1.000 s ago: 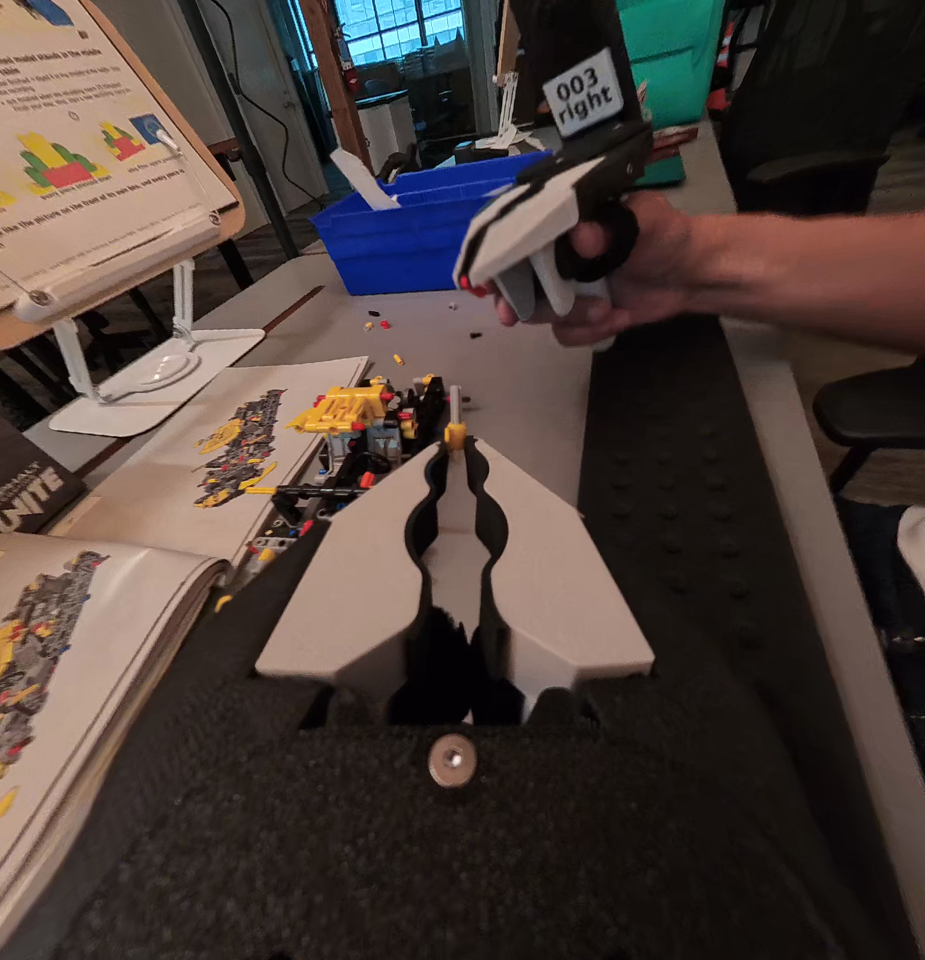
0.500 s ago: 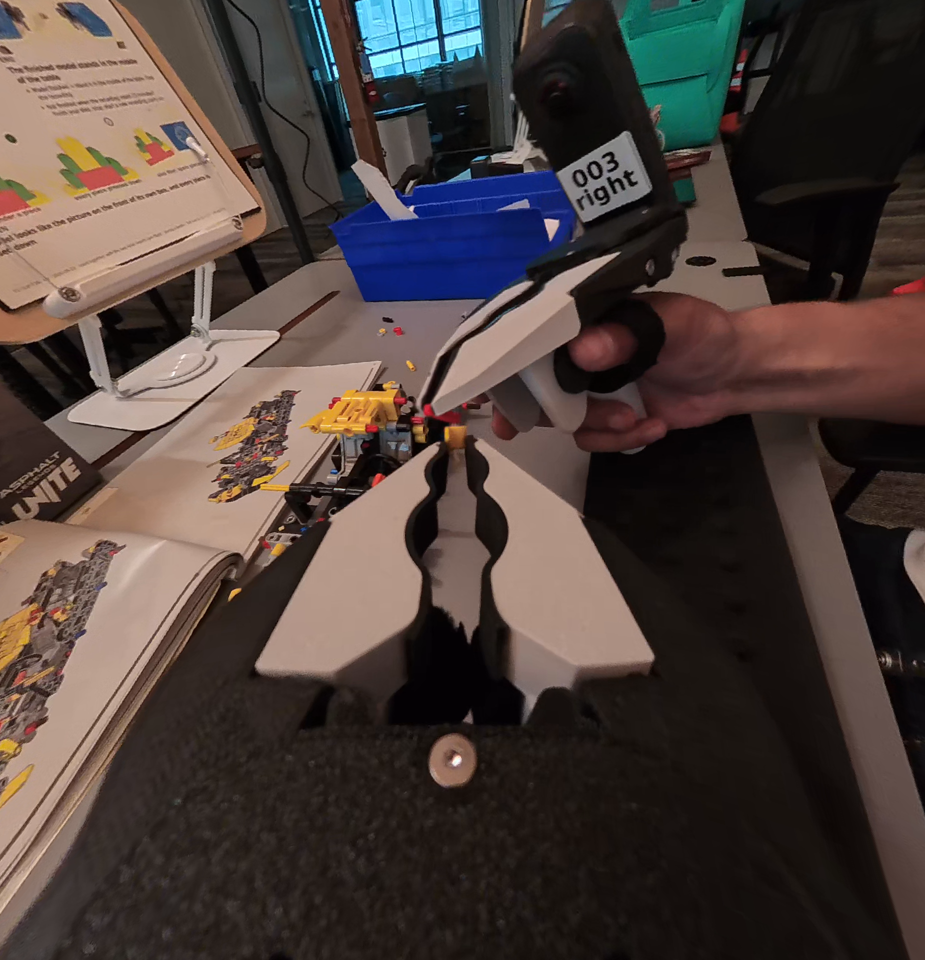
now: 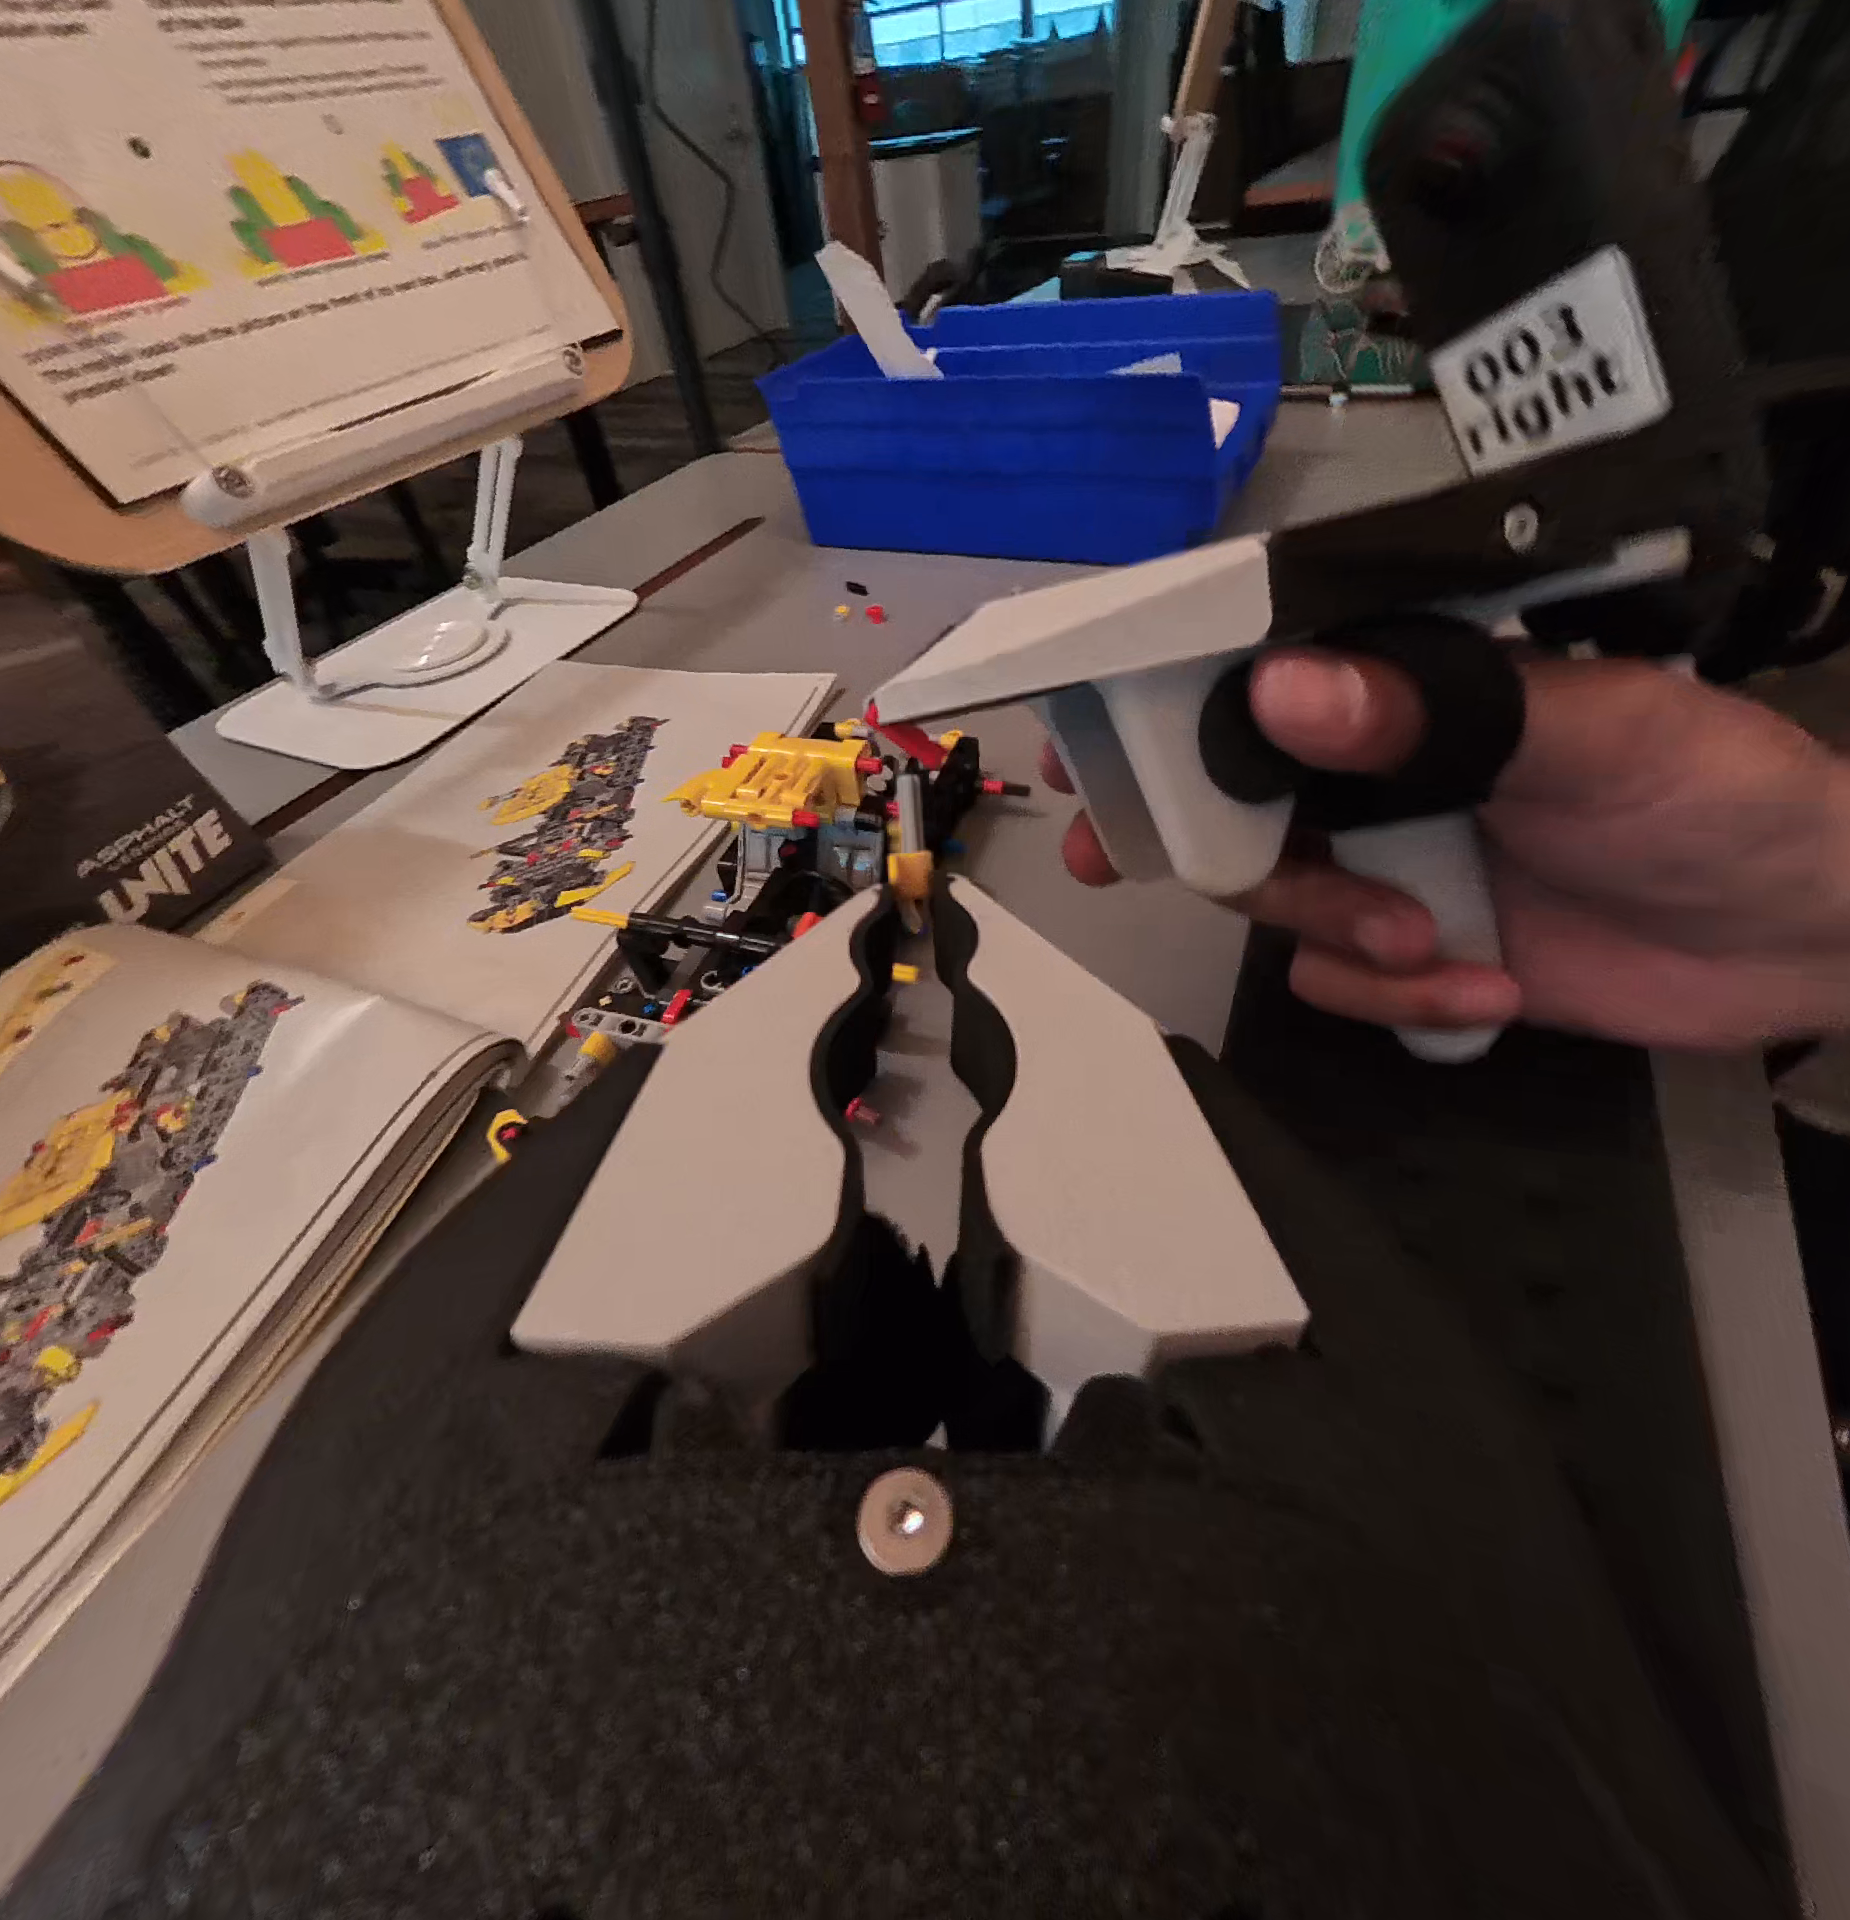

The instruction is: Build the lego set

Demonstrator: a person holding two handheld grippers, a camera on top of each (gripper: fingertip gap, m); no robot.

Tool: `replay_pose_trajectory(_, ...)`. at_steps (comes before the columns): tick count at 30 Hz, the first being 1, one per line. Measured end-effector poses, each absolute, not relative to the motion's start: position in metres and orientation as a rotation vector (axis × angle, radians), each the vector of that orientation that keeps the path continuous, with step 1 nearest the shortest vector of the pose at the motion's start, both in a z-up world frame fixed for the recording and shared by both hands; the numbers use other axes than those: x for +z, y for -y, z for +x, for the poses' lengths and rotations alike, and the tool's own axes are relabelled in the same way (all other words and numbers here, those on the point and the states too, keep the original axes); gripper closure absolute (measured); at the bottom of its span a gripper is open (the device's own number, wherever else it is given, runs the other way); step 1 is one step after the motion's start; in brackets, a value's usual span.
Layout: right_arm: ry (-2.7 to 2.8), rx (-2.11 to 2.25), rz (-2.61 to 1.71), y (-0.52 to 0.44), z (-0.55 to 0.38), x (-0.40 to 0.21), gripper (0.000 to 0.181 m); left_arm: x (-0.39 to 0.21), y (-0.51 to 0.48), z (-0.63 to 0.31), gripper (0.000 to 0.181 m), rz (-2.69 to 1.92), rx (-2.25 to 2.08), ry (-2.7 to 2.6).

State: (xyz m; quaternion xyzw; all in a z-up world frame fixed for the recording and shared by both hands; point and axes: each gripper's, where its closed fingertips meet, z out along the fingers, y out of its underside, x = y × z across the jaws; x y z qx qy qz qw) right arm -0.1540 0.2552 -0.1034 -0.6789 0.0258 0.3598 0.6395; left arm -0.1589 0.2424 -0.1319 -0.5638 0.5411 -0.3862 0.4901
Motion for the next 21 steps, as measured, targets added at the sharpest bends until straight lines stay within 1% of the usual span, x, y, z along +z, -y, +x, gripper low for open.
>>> replay_pose_trajectory(3,-0.167,0.841,-1.507,-0.259,-0.153,-0.103,0.179,-0.129,-0.245,-0.157,0.175,-1.412,-0.928,-1.241)
replay_pose_trajectory(7,-0.170,0.830,-1.533,-0.264,-0.163,-0.113,0.179,-0.127,-0.239,-0.152,0.175,-1.434,-1.013,-1.201)
replay_pose_trajectory(15,-0.181,0.808,-1.519,-0.265,-0.162,-0.112,0.179,-0.127,-0.242,-0.152,0.175,-1.507,-1.143,-1.119)
replay_pose_trajectory(21,-0.174,0.810,-1.522,-0.266,-0.164,-0.113,0.179,-0.130,-0.247,-0.154,0.175,-1.529,-1.144,-1.108)
